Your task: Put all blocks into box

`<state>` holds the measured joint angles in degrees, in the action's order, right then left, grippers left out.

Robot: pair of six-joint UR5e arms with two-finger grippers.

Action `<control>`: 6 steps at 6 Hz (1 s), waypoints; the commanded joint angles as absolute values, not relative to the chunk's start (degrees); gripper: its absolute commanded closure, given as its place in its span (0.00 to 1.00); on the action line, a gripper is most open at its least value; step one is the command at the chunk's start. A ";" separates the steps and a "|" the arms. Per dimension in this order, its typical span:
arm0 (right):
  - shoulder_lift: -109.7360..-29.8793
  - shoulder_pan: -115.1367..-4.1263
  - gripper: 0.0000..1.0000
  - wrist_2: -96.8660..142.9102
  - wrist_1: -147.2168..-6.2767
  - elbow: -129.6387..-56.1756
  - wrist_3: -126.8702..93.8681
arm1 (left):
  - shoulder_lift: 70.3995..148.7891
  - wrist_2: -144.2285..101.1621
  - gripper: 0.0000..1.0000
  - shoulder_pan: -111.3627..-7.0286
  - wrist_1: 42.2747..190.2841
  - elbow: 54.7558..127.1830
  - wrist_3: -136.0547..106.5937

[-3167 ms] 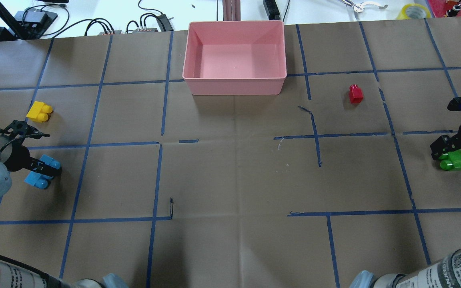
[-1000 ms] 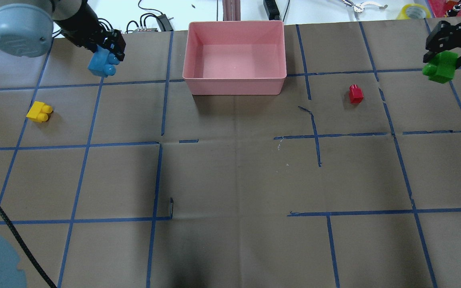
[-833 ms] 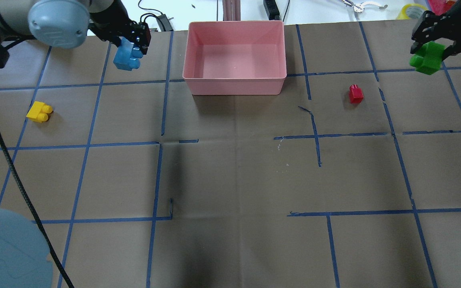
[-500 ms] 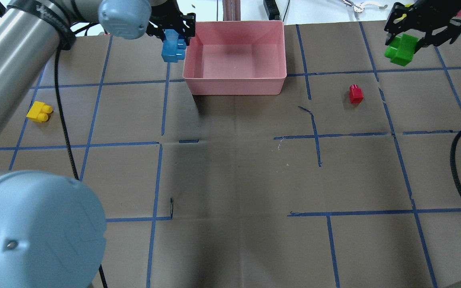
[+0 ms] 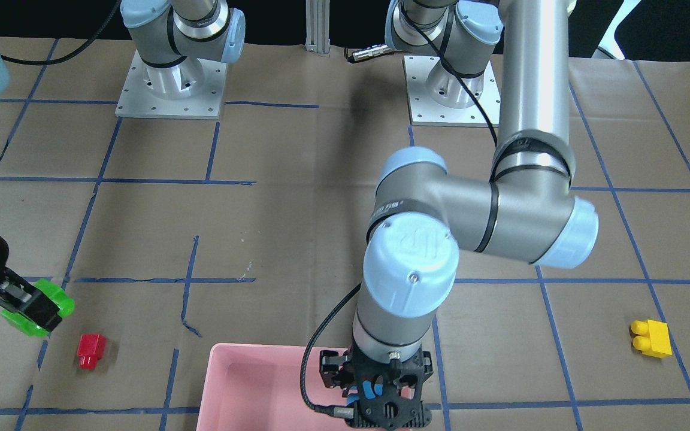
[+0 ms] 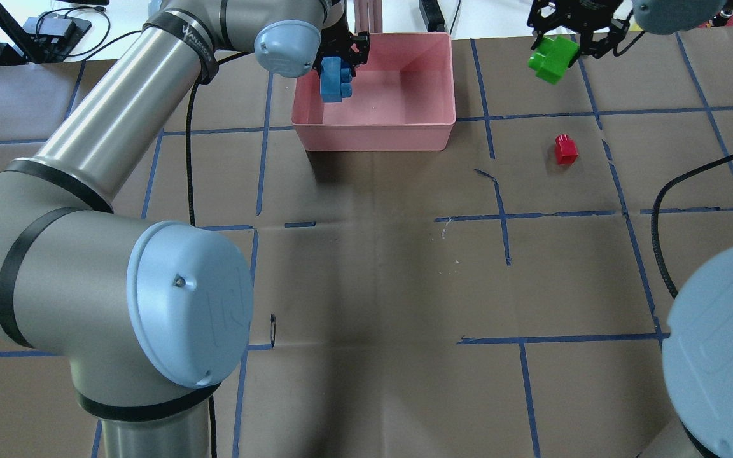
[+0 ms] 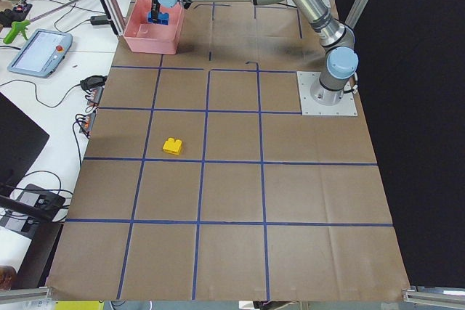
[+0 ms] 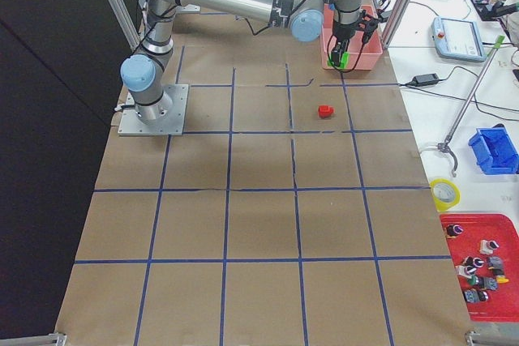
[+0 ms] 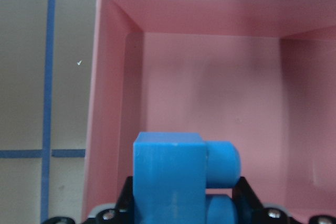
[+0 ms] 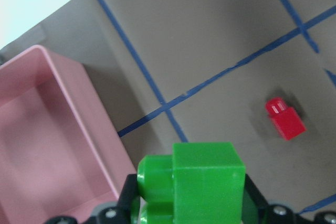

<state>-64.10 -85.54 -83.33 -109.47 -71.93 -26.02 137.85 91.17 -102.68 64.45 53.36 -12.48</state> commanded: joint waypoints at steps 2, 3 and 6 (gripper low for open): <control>-62.67 -93.32 0.92 -82.62 -110.13 -69.35 -30.23 | 137.73 90.97 0.01 -102.13 61.87 53.09 -12.05; -62.67 -93.43 0.92 -82.53 -110.21 -69.35 -30.23 | 135.81 90.79 0.01 -100.65 63.27 53.17 -11.26; -59.62 -96.84 0.92 -82.62 -118.17 -68.39 -34.60 | 128.25 89.56 0.01 -89.69 75.73 54.31 4.77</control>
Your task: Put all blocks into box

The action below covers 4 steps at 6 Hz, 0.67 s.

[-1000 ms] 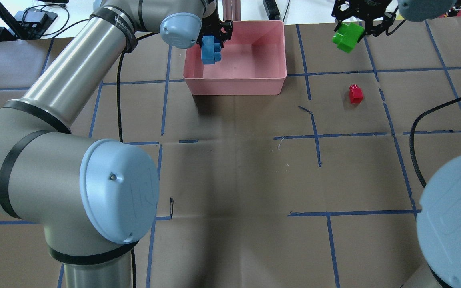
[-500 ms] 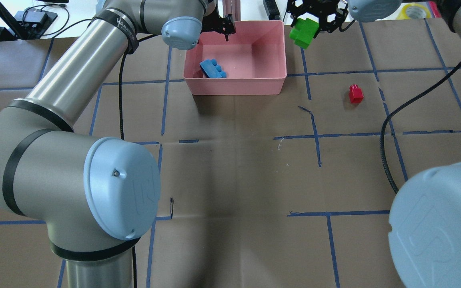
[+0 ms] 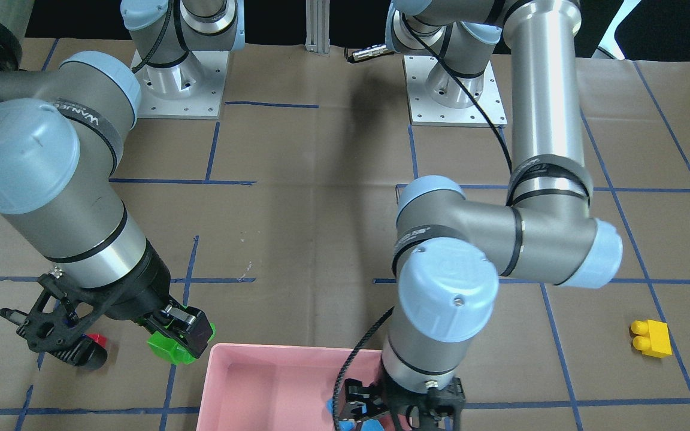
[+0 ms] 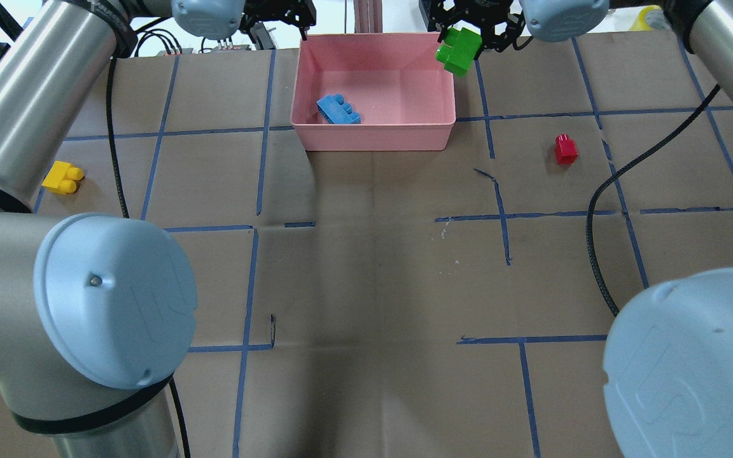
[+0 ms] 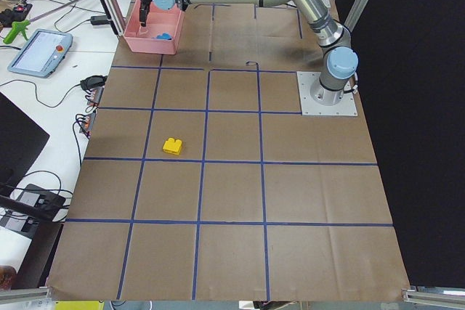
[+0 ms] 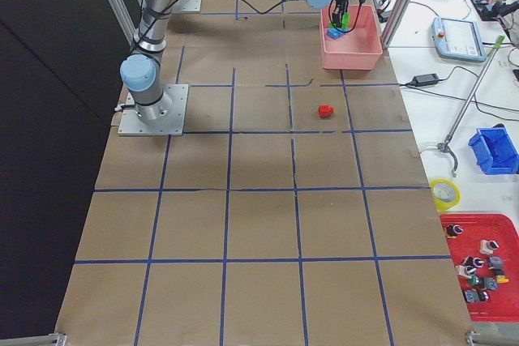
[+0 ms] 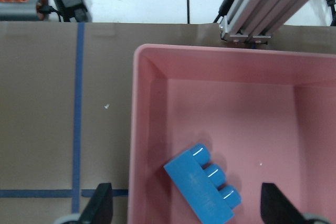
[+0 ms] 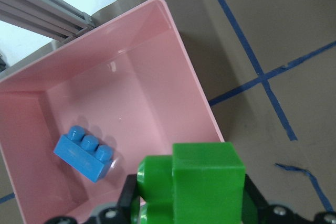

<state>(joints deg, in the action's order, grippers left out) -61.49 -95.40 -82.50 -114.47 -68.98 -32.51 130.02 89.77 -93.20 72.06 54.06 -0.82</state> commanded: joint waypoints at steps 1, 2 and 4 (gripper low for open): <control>-56.20 -99.20 0.92 -82.79 -118.91 -65.07 -36.19 | 127.19 89.73 0.01 -85.82 76.37 56.06 11.53; -53.55 -101.06 0.92 -82.88 -119.00 -64.08 -36.82 | 125.44 89.39 0.02 -81.26 76.38 59.73 19.78; -50.72 -102.39 0.91 -83.41 -119.09 -63.37 -37.70 | 122.10 89.12 0.03 -71.42 75.59 67.64 32.65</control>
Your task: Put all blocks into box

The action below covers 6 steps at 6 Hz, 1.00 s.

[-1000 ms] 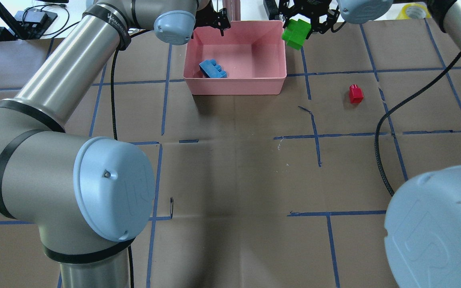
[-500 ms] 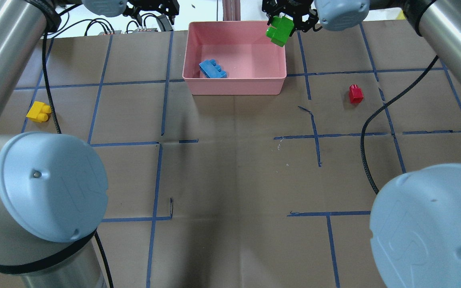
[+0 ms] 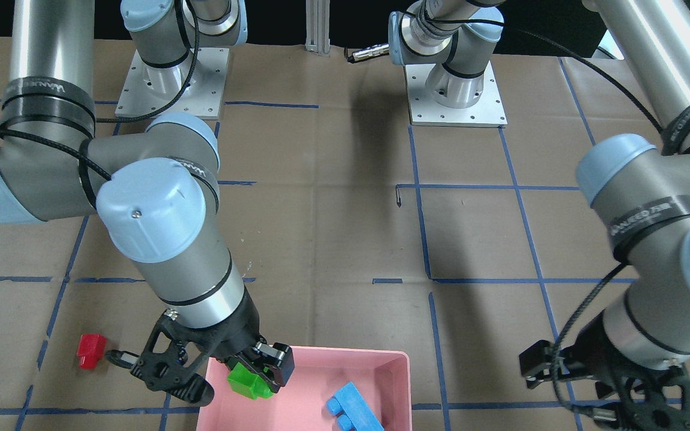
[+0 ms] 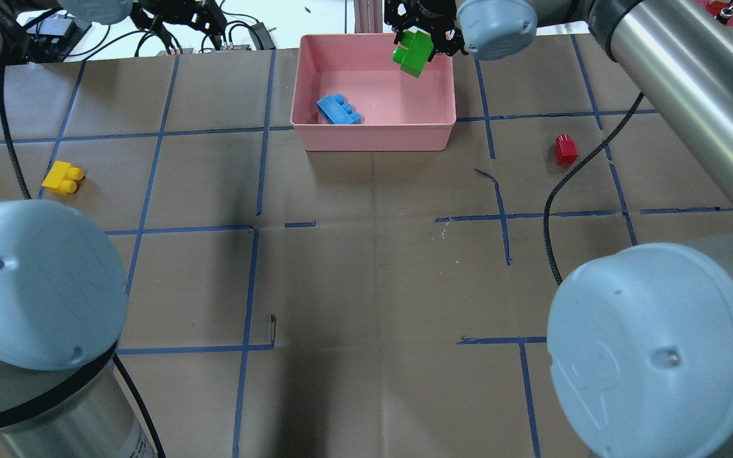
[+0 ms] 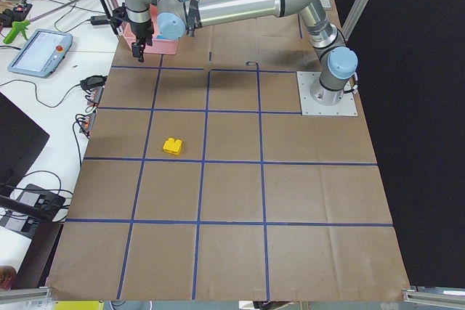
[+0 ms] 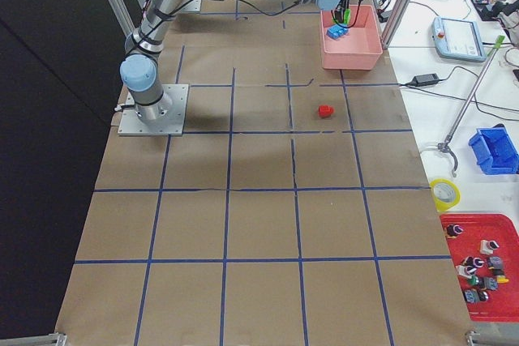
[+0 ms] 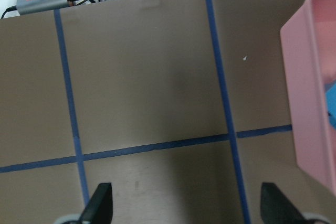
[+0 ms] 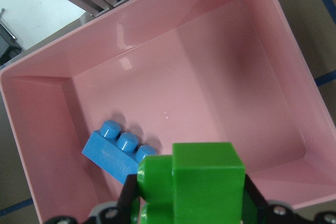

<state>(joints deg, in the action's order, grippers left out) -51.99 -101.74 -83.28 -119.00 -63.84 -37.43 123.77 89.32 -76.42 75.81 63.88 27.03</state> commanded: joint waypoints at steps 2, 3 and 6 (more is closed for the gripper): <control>-48.36 -102.31 0.90 -83.50 -119.09 -58.57 -38.50 | 120.33 87.64 0.05 -61.40 75.50 74.06 44.08; -46.77 -102.30 0.90 -83.76 -119.09 -56.27 -38.67 | 121.37 83.71 0.05 -54.91 75.32 76.70 47.78; -46.14 -102.30 0.01 -86.02 -119.27 -56.16 -38.50 | 123.92 83.85 0.04 -51.59 58.60 84.77 50.92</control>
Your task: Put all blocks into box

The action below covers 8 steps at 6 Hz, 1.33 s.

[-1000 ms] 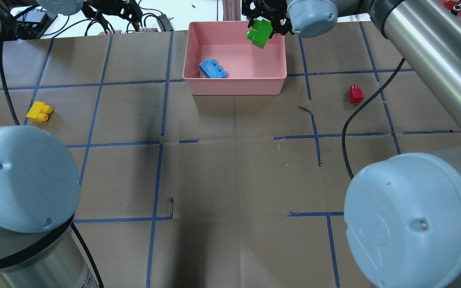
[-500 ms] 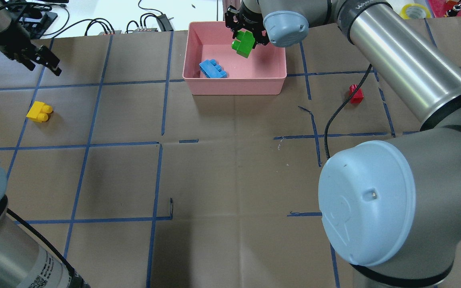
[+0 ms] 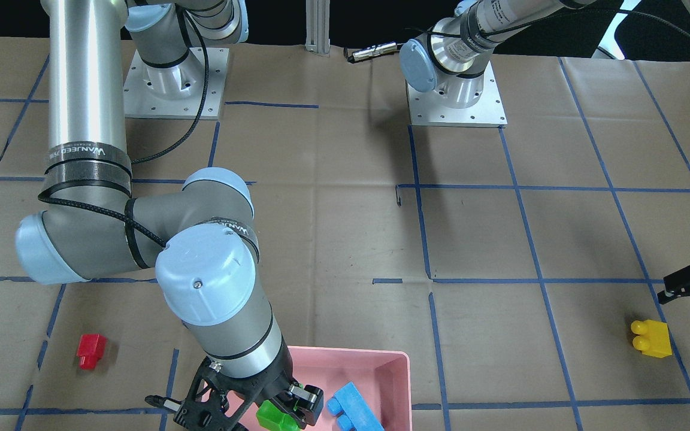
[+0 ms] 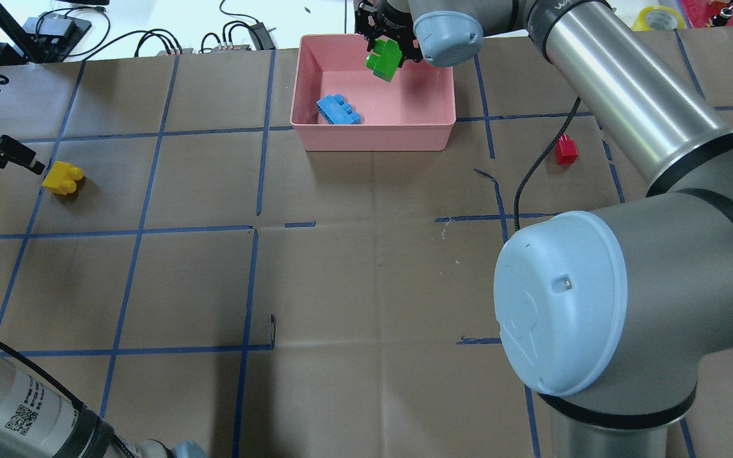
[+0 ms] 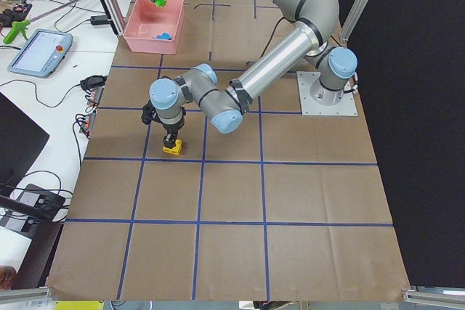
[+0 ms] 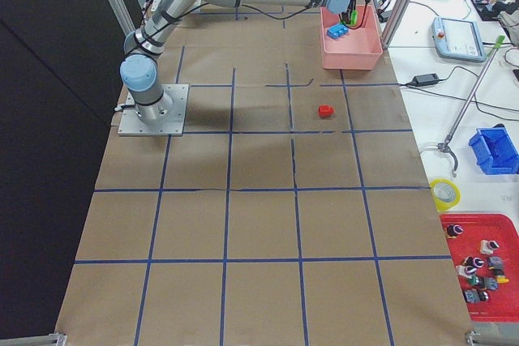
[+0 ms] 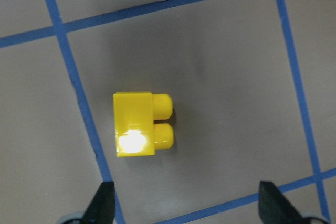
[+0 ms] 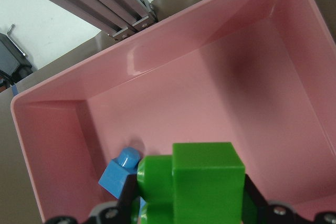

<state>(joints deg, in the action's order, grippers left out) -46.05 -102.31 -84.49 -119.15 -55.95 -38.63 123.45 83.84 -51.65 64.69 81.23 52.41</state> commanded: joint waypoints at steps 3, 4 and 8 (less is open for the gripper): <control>-49.81 -100.56 0.00 -88.58 -118.39 -58.26 -37.71 | 124.19 83.94 0.04 -53.96 50.54 88.25 49.13; -53.75 -97.50 0.00 -91.03 -118.13 -62.62 -33.96 | 125.49 83.85 0.04 -53.96 50.54 86.85 49.13; -68.90 -84.75 0.00 -91.23 -118.65 -89.77 -13.00 | 128.40 83.41 0.04 -54.05 50.71 85.52 48.96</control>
